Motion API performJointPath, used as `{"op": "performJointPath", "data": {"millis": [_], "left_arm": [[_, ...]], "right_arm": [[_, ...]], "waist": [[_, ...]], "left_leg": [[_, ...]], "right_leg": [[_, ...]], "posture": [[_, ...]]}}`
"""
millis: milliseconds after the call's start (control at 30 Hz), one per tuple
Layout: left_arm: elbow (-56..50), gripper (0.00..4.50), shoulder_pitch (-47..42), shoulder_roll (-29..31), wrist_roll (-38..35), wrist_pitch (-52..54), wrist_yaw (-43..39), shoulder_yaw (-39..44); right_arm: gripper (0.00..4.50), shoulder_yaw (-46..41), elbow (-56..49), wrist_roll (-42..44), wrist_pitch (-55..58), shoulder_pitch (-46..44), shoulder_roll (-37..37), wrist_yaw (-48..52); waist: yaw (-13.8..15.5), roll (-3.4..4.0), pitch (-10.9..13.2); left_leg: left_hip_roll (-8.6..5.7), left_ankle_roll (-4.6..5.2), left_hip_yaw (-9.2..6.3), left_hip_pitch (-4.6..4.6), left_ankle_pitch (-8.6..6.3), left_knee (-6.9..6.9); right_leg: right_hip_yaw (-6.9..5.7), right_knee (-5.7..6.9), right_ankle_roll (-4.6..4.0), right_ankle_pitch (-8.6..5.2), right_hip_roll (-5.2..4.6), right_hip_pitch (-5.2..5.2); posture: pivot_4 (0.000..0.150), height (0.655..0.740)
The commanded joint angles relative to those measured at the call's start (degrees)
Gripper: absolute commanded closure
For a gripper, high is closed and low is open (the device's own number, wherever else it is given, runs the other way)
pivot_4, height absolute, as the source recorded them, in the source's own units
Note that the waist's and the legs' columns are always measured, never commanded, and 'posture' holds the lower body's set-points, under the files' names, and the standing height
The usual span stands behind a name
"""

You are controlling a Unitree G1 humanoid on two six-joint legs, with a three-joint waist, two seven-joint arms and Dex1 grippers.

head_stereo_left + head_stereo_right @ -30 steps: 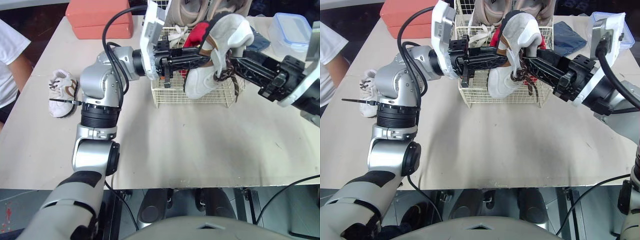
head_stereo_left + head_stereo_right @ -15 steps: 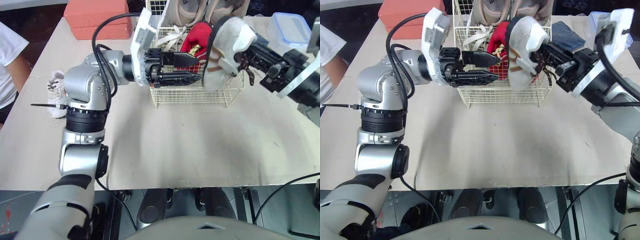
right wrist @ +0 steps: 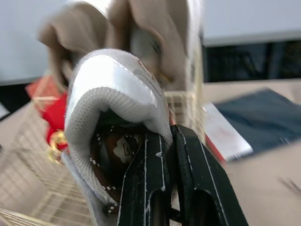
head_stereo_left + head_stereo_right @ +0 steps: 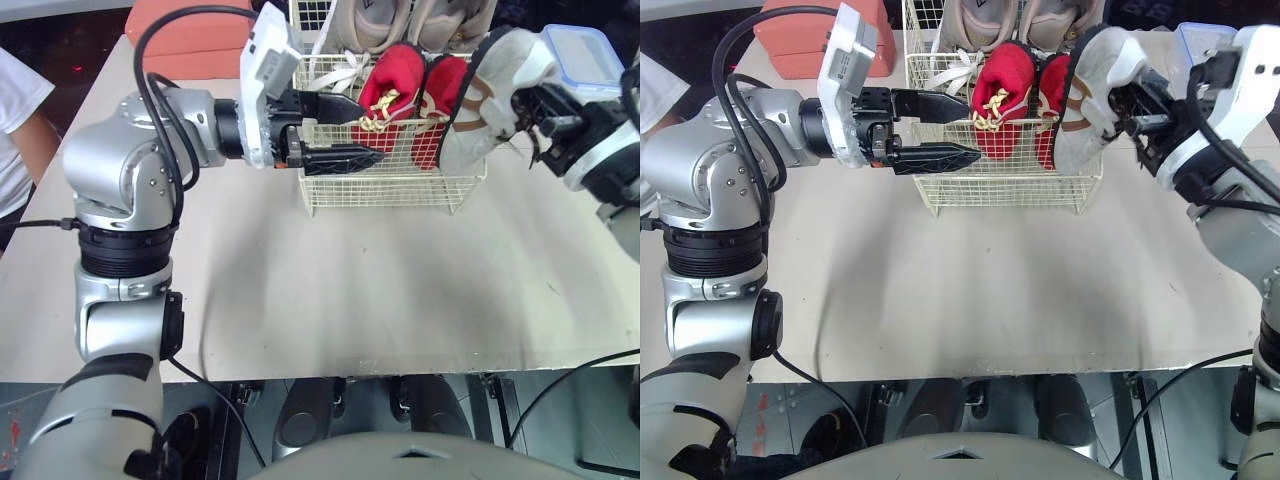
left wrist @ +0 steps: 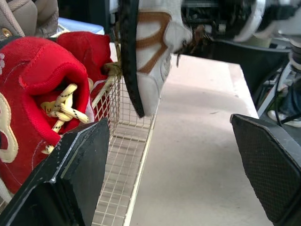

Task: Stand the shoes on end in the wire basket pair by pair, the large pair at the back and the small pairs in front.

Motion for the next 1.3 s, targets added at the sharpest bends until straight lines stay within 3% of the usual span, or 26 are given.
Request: {"op": "performJointPath", "data": {"millis": [33, 300, 600, 700, 933, 967, 1100, 1300], "left_arm": [[-2.97, 0.03, -1.88, 0.79, 0.33, 0.88, 1.82, -1.12], [-5.91, 0.03, -2.32, 0.53, -1.95, 4.87, 4.41, -1.20], [-8.93, 0.03, -0.29, 1.58, -4.20, 7.65, 5.91, -0.90], [-9.17, 0.00, 0.23, 2.48, -4.33, 7.61, 6.00, -0.76], [-8.47, 0.00, 1.88, 2.90, -5.62, 4.40, 6.01, 2.66], [-8.21, 0.00, 2.45, 3.45, -6.05, 3.97, 5.68, 3.92], [-7.05, 0.00, 6.67, 6.70, -5.25, 0.31, 4.84, 8.42], [3.74, 0.00, 15.93, 10.01, 1.03, -10.05, 8.44, 17.12]], "right_arm": [[4.50, 5.94, -5.51, -3.78, 1.17, 2.75, 3.41, -4.91], [4.50, 13.20, -5.48, -13.16, 3.46, 3.62, 10.98, -10.12], [4.50, 14.79, -2.84, -21.35, 6.24, 5.51, 13.96, -6.34], [3.66, 11.78, -3.83, -21.52, 4.62, 5.14, 13.40, -1.85], [0.26, 3.28, -5.76, -14.14, 4.35, 5.90, 6.04, 14.21], [0.05, 1.71, -6.15, -12.11, 4.65, 6.78, 4.08, 17.68], [0.05, -4.59, -6.16, -6.79, 4.51, 11.87, -2.94, 28.80], [0.05, -8.89, -5.83, -12.15, -3.22, 16.96, -10.61, 52.41]], "waist": [[-0.33, -0.04, -0.03], [-0.52, -0.04, -0.03], [-0.73, -0.14, -0.13], [-0.73, -0.14, -0.13], [-0.44, -0.14, -0.12], [-0.42, -0.14, -0.12], [-0.50, -0.14, -0.12], [-0.46, -0.19, -0.12]], "left_leg": [[0.01, 0.00, 0.00, 0.02, 0.00, -0.02], [0.03, -0.01, 0.02, 0.04, 0.01, -0.03], [0.02, -0.02, 0.05, 0.19, 0.01, -0.04], [0.02, -0.02, 0.05, 0.21, 0.01, -0.06], [-0.01, -0.01, 0.05, 0.17, 0.01, -0.06], [0.00, -0.01, 0.05, 0.16, 0.00, -0.06], [0.02, -0.01, 0.04, 0.16, 0.00, -0.10], [0.10, 0.01, 0.09, 0.22, -0.01, -0.09]], "right_leg": [[0.00, 0.01, 0.00, 0.00, 0.01, 0.00], [0.03, 0.03, 0.00, -0.01, 0.09, -0.03], [0.04, 0.07, 0.00, 0.00, 0.14, 0.02], [0.04, 0.09, 0.00, 0.00, 0.17, 0.01], [0.02, 0.04, 0.00, 0.00, 0.14, 0.01], [0.03, 0.04, 0.00, 0.00, 0.13, 0.01], [0.05, 0.01, 0.00, 0.00, 0.11, 0.02], [0.08, 0.01, -0.01, 0.00, 0.14, 0.03]], "posture": [[0.150, 0.7400], [0.150, 0.7400], [0.150, 0.7400], [0.150, 0.7400], [0.150, 0.7400], [0.150, 0.7400], [0.150, 0.7400], [0.150, 0.7400]]}}
